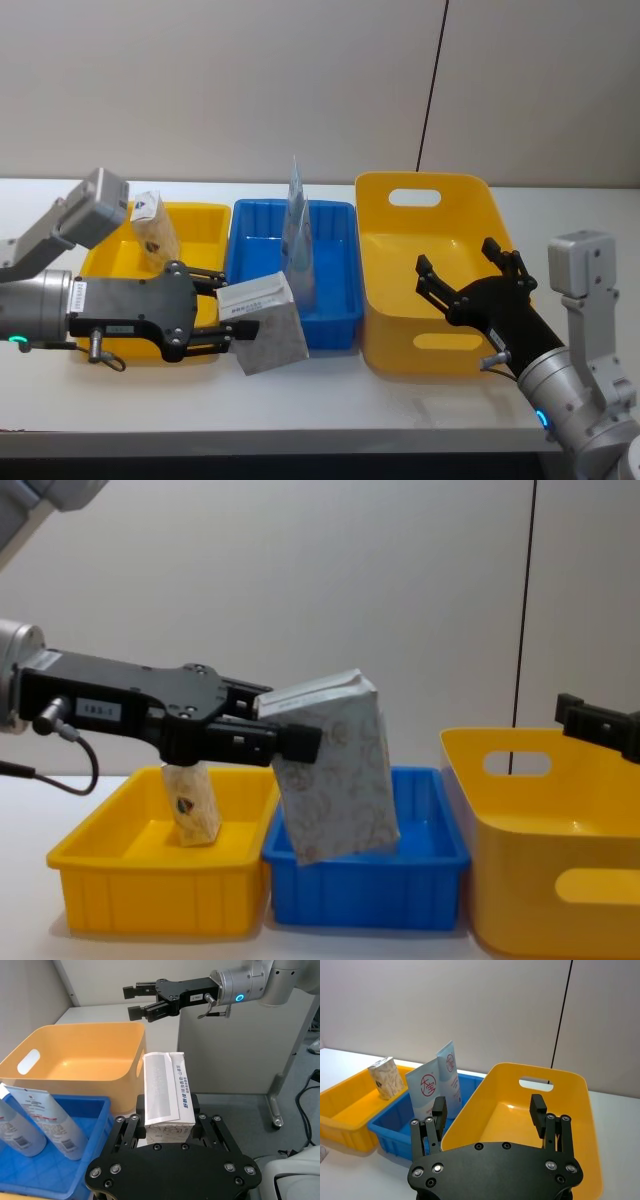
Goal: Bimanual collaborative sorting of washing and personal care products
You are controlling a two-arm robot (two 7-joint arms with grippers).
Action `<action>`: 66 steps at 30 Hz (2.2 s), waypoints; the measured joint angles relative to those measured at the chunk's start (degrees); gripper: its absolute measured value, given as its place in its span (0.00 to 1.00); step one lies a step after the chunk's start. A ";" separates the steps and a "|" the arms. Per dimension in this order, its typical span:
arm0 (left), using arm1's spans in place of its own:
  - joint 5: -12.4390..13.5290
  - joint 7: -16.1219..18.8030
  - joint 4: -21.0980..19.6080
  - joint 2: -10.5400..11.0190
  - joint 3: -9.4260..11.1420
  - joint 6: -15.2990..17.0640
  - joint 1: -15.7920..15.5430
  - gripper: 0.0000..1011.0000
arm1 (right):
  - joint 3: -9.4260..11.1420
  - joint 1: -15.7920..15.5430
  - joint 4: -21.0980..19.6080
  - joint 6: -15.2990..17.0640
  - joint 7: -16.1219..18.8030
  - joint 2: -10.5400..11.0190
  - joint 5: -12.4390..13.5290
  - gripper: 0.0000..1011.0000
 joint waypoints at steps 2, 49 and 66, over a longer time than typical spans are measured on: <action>-0.16 -0.04 0.00 0.29 -0.09 -0.16 0.03 0.42 | 0.00 0.00 0.00 0.00 0.00 0.00 0.00 0.99; -0.82 -0.17 -0.02 1.67 -0.49 -0.81 0.18 0.42 | -1.62 14.40 12.13 -4.61 33.85 10.03 12.65 0.99; -0.81 -0.17 -0.01 1.70 -0.48 -0.81 0.18 0.42 | -7.69 26.18 25.13 -5.01 51.76 11.10 15.61 0.99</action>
